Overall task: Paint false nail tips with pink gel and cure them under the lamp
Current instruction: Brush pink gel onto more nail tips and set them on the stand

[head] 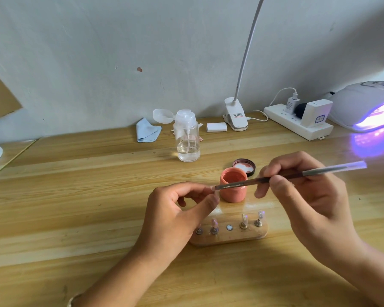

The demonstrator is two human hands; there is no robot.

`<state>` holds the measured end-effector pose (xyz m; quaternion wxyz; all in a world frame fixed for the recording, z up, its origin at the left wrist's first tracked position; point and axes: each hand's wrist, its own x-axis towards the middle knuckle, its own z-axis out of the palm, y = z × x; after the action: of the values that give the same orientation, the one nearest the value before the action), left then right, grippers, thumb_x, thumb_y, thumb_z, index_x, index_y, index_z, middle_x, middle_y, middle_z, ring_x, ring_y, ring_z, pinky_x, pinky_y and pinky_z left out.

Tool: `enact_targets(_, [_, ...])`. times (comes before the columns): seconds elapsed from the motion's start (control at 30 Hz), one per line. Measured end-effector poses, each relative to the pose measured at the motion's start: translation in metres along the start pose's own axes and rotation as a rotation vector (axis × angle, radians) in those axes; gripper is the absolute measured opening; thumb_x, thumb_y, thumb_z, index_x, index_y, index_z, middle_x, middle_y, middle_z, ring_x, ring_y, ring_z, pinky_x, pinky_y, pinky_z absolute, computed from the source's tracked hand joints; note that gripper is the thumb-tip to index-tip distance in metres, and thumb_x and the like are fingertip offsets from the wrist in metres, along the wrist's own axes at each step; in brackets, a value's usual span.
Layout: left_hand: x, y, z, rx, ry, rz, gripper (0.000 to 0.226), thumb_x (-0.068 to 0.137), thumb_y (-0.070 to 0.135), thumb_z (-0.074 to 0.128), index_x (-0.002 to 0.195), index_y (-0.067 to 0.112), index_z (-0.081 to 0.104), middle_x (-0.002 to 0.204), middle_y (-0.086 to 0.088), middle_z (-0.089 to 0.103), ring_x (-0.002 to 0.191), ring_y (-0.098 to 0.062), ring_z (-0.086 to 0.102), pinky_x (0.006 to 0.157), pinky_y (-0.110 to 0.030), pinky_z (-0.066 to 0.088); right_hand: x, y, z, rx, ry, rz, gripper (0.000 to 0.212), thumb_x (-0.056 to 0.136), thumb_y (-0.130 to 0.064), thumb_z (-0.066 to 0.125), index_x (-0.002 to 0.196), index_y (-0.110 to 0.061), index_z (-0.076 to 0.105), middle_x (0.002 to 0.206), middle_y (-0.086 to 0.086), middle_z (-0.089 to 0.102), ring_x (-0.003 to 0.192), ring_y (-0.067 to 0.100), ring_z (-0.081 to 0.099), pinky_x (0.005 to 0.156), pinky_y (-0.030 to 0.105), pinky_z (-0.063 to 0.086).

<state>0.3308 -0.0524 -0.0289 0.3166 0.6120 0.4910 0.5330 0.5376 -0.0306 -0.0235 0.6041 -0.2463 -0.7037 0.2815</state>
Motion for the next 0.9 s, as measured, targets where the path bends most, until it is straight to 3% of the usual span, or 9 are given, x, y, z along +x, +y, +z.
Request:
enact_targets(0.07, [-0.0003,-0.0001,-0.0001,-0.002,0.005,-0.012,0.014,0.072,0.035,0.08,0.085,0.03,0.08,0.079,0.008,0.074,0.059,0.0,0.053,0.048,-0.037,0.05,0.0,0.0003,0.0003,-0.023,-0.003,0.003,0.008,0.094,-0.016,0.053,0.092,-0.014,0.06,0.076,-0.011,0.069,0.072,0.011,0.067,0.076,0.017,0.049])
enact_targets(0.27, [0.0008,-0.0014,0.0003,0.002,0.002,-0.022,0.014,0.074,0.031,0.081,0.086,0.024,0.081,0.081,0.006,0.076,0.061,0.002,0.055,0.051,-0.033,0.052,0.004,0.003,-0.0046,-0.021,0.146,0.093,0.007,0.085,-0.025,0.056,0.081,-0.025,0.062,0.067,-0.001,0.064,0.067,0.019,0.062,0.071,0.024,0.047])
enact_targets(0.4, [0.0009,-0.0009,0.001,-0.003,-0.001,-0.013,0.012,0.074,0.029,0.08,0.084,0.022,0.081,0.079,0.008,0.075,0.065,0.005,0.058,0.053,-0.022,0.05,0.0015,0.0031,-0.0018,0.051,0.081,0.07,0.009,0.092,-0.025,0.056,0.091,-0.018,0.061,0.073,0.001,0.068,0.074,0.021,0.067,0.079,0.029,0.05])
enact_targets(0.53, [0.0002,-0.0004,0.0,-0.02,0.003,-0.018,0.015,0.072,0.035,0.079,0.083,0.024,0.081,0.078,0.008,0.074,0.061,0.002,0.056,0.051,-0.032,0.052,-0.0005,0.0039,-0.0001,0.056,-0.002,0.061,0.009,0.096,-0.023,0.055,0.096,-0.016,0.061,0.077,-0.002,0.07,0.077,0.019,0.068,0.082,0.024,0.05])
enact_targets(0.73, [0.0013,-0.0006,0.001,-0.022,-0.005,0.001,0.013,0.075,0.03,0.08,0.086,0.024,0.081,0.078,0.008,0.075,0.062,0.004,0.058,0.049,-0.021,0.05,0.004,0.0074,-0.0044,0.005,0.143,0.126,0.008,0.086,-0.027,0.056,0.084,-0.021,0.062,0.066,0.002,0.065,0.067,0.017,0.063,0.072,0.023,0.047])
enact_targets(0.9, [0.0008,-0.0016,0.0003,-0.031,0.0,-0.007,0.015,0.072,0.033,0.079,0.084,0.024,0.081,0.078,0.01,0.075,0.064,0.005,0.058,0.05,-0.023,0.051,0.0019,0.005,-0.0013,0.079,0.071,0.077,0.006,0.092,-0.027,0.058,0.089,-0.022,0.061,0.073,-0.001,0.069,0.073,0.019,0.067,0.08,0.025,0.051])
